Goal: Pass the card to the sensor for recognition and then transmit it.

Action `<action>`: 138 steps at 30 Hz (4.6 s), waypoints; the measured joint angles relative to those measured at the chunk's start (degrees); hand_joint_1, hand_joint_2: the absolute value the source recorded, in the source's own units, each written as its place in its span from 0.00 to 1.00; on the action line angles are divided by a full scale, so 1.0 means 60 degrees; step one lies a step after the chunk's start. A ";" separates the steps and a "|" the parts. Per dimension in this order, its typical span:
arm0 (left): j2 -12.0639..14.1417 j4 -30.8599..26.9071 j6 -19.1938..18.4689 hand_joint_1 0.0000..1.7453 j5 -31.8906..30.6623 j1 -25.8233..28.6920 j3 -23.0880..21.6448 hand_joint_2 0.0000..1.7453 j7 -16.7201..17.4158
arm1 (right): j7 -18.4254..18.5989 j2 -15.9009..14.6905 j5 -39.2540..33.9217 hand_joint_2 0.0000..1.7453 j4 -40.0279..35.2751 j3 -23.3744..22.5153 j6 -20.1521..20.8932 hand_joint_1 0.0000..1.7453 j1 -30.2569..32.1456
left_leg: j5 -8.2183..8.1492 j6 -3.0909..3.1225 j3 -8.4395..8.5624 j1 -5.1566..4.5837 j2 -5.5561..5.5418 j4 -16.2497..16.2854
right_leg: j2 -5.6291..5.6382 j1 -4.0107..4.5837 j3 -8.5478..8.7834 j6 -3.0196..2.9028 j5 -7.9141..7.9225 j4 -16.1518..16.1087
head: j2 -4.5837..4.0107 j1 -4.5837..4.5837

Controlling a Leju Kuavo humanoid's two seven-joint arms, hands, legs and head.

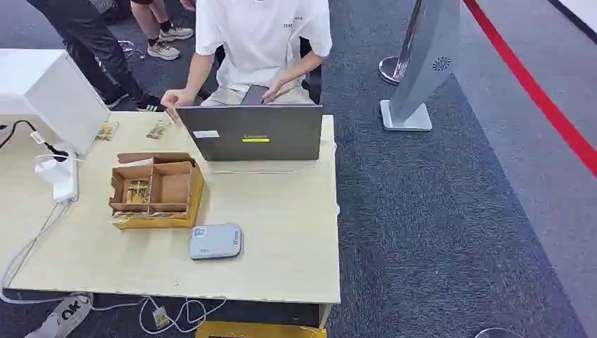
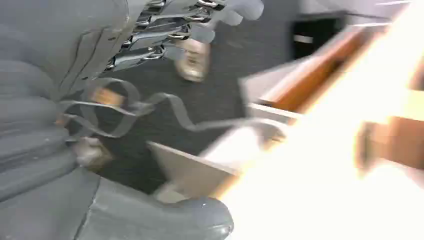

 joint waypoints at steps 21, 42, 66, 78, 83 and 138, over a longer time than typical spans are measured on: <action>0.0587 -0.4640 -0.1486 0.00 -0.1860 -0.1124 -0.0396 1.00 -0.0041 | 0.0015 -0.0004 0.0809 0.00 0.0004 -0.0007 0.0280 0.00 -0.0315 | 0.0008 -0.0011 0.0005 0.0010 0.0005 0.0001 | 0.0007 0.0004 -0.0013 -0.0004 0.0000 0.0001 | 0.0000 0.0000; 0.2469 -0.4279 0.0843 0.00 -0.6893 -0.2727 -0.4580 1.00 0.2088 | 0.0131 -0.0004 0.0987 0.00 0.0000 -0.0007 0.0441 0.00 -0.0503 | 0.0009 -0.0012 0.0003 0.0014 0.0009 0.0003 | 0.0018 0.0007 -0.0021 -0.0010 0.0007 0.0005 | 0.0000 0.0000; 0.4204 -0.1748 0.3464 1.00 -1.2624 -0.4753 -0.9233 0.00 0.4637 | 0.0273 0.0000 0.1177 0.00 0.0000 -0.0007 0.0649 0.00 -0.0695 | 0.0018 -0.0013 0.0002 0.0014 0.0014 0.0006 | 0.0029 0.0007 -0.0012 -0.0015 0.0015 0.0016 | 0.0000 0.0000; 0.5005 -0.0246 0.4843 1.00 -1.5283 -0.5773 -1.1578 0.00 0.5760 | 0.0321 0.0000 0.1253 0.00 0.0000 -0.0007 0.0805 0.00 -0.0800 | 0.0018 -0.0013 0.0000 0.0014 0.0014 0.0007 | 0.0034 0.0007 -0.0008 -0.0014 0.0016 0.0019 | 0.0000 0.0000; 0.5249 0.0300 0.5378 1.00 -1.6404 -0.6120 -1.2445 0.00 0.6222 | 0.0335 0.0000 0.1279 0.00 0.0000 -0.0007 0.0820 0.00 -0.0817 | 0.0022 -0.0010 0.0000 0.0014 0.0013 0.0007 | 0.0033 0.0007 -0.0008 -0.0013 0.0017 0.0020 | 0.0000 0.0000; 0.4888 -0.2924 0.1822 1.00 -1.7591 -0.2182 -1.6499 0.00 0.7796 | 0.0273 0.0080 0.1089 0.00 0.0007 -0.0408 0.0415 0.00 -0.0289 | 0.0027 -0.0008 -0.0006 0.0012 0.0009 0.0006 | 0.0024 0.0007 -0.0012 -0.0013 0.0017 0.0017 | 0.0000 0.0000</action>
